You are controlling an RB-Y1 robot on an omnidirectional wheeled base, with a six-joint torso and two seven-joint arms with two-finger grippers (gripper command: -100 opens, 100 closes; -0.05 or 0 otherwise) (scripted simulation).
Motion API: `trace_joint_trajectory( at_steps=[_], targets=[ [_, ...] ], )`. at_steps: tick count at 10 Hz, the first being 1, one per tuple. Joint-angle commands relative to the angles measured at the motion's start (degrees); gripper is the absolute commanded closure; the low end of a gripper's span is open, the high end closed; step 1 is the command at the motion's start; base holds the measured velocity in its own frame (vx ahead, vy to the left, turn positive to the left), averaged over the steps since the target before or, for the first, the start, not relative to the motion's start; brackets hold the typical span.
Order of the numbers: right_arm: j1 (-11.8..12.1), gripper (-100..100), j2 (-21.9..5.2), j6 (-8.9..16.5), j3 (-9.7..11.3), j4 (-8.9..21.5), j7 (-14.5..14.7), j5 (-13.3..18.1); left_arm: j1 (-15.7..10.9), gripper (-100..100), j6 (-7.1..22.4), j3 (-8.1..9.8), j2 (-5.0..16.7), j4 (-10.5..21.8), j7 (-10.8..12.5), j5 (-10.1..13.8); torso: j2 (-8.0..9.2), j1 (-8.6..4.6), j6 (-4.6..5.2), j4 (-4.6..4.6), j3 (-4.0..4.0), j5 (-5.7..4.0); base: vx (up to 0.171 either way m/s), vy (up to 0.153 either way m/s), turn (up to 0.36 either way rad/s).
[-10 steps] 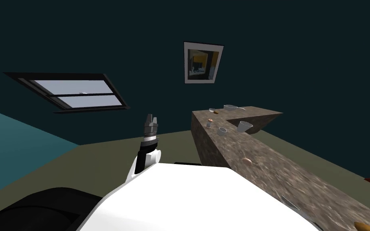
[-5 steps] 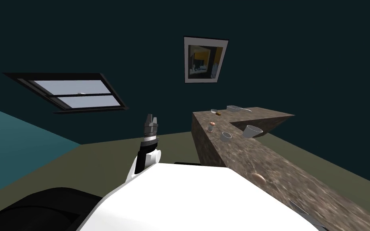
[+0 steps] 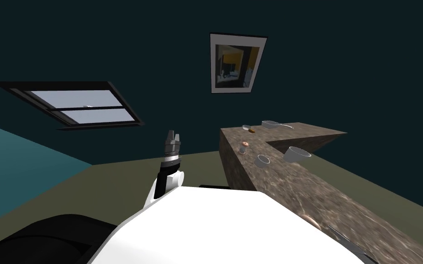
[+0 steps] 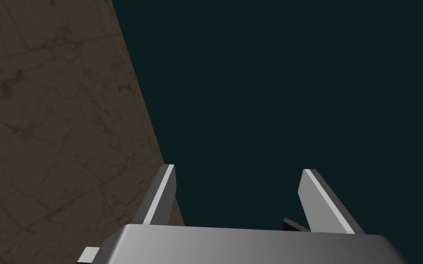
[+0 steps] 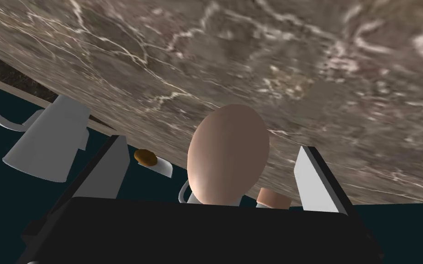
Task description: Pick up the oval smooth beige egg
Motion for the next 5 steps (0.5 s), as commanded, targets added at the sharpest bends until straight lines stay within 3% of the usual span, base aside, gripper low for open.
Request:
trace_joint_trajectory(
  at_steps=[1,2,3,4,5],
  targets=[
    [-1.6,-100,0.3,0.0,0.5,1.6,0.3,-0.1,0.0,0,0.0,0.00,0.0,0.0,0.0,0.0,0.00,0.00,0.00,0.00,0.00,0.00,0.006,0.002,0.069],
    [-2.8,-100,0.5,0.0,0.9,2.7,0.6,-0.1,0.0,0,0.0,0.00,0.0,0.0,0.0,0.0,0.05,0.00,0.01,0.01,0.03,0.00,0.003,0.002,0.050],
    [-2.0,-100,0.4,-0.1,0.5,2.1,0.4,-0.1,0.0,0,0.0,0.00,0.0,0.0,0.0,0.0,0.07,0.01,0.02,0.02,0.04,0.00,0.000,0.000,0.000],
    [-2.2,100,0.5,-0.2,0.5,2.2,0.5,-0.1,0.0,0,0.0,0.00,0.0,0.0,0.0,0.0,0.09,0.02,0.03,0.02,0.05,0.02,0.000,0.000,0.000],
    [-2.1,100,0.5,-0.2,0.6,2.2,0.5,-0.1,0.0,0,0.0,0.00,0.0,0.0,0.0,0.0,0.10,0.00,0.03,0.03,0.06,0.05,0.000,0.000,0.000]
  ],
)
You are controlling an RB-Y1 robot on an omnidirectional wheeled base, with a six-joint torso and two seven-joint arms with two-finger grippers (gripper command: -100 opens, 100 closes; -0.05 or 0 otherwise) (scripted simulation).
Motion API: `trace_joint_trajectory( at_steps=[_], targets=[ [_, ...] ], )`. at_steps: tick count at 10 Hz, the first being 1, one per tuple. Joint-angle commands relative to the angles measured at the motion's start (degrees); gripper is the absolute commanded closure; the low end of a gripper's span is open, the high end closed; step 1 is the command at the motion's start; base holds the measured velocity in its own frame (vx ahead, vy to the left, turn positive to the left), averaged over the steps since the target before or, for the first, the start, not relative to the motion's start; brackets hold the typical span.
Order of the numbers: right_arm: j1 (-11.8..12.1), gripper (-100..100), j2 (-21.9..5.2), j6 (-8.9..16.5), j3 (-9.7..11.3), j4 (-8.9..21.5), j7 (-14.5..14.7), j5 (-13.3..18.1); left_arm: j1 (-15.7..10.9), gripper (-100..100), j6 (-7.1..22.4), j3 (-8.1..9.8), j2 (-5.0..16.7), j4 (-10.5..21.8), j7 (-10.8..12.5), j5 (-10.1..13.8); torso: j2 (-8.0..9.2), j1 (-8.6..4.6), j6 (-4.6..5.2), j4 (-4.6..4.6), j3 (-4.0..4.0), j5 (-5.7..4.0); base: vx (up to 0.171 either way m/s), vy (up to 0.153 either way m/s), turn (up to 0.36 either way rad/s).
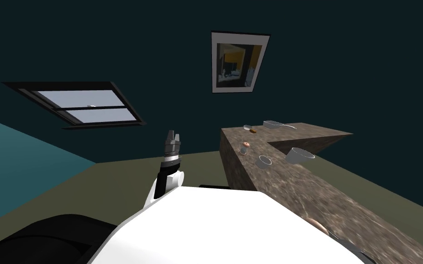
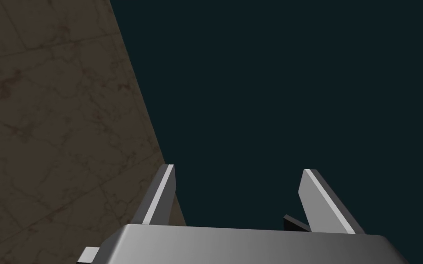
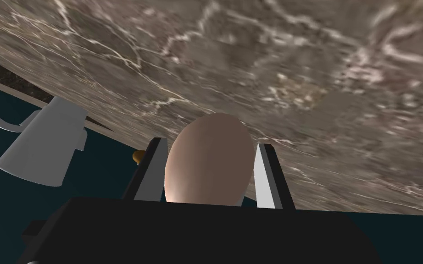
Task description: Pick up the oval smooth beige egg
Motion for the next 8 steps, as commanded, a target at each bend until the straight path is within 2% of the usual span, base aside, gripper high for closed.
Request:
trace_joint_trajectory(
  at_steps=[1,3,4,5,6,7,8],
  targets=[
    [0.0,100,0.0,0.0,0.0,0.0,0.0,0.0,0.0,0,0.0,0.00,0.0,0.0,0.0,0.0,0.00,0.00,0.00,0.00,0.00,0.00,0.000,0.000,0.000],
    [0.0,100,0.0,0.0,0.0,0.0,0.0,0.0,0.0,0,0.0,0.00,0.0,0.0,0.0,0.0,0.00,0.00,-0.01,0.00,0.00,0.00,0.000,0.000,0.000],
    [0.0,0,0.0,0.0,0.0,0.0,0.0,0.0,0.0,0,0.0,0.00,0.0,0.0,0.0,0.0,0.00,0.01,-0.01,0.00,0.00,0.00,0.000,0.000,0.000],
    [1.7,100,-0.4,0.2,-0.4,-1.7,-0.3,0.1,0.0,0,0.0,0.00,0.0,0.0,0.0,0.0,0.00,0.01,-0.01,0.00,0.00,0.00,-0.003,-0.002,-0.066],
    [2.8,100,-0.5,0.2,-0.8,-2.9,-0.6,0.2,0.0,0,0.0,0.00,0.0,0.0,0.0,0.0,0.03,0.03,0.03,0.00,0.01,0.02,-0.008,-0.004,-0.107],
    [1.8,100,-0.5,0.1,-0.5,-1.8,-0.4,0.1,0.0,0,0.0,0.00,0.0,0.0,0.0,0.0,0.07,0.04,0.05,0.01,0.03,0.02,-0.005,0.000,-0.024],
    [1.9,0,-0.5,0.1,-0.6,-1.9,-0.4,0.1,0.0,0,0.0,0.00,0.0,0.0,0.0,0.0,0.05,0.03,0.00,0.02,0.03,0.00,0.000,0.000,0.000]
  ],
)
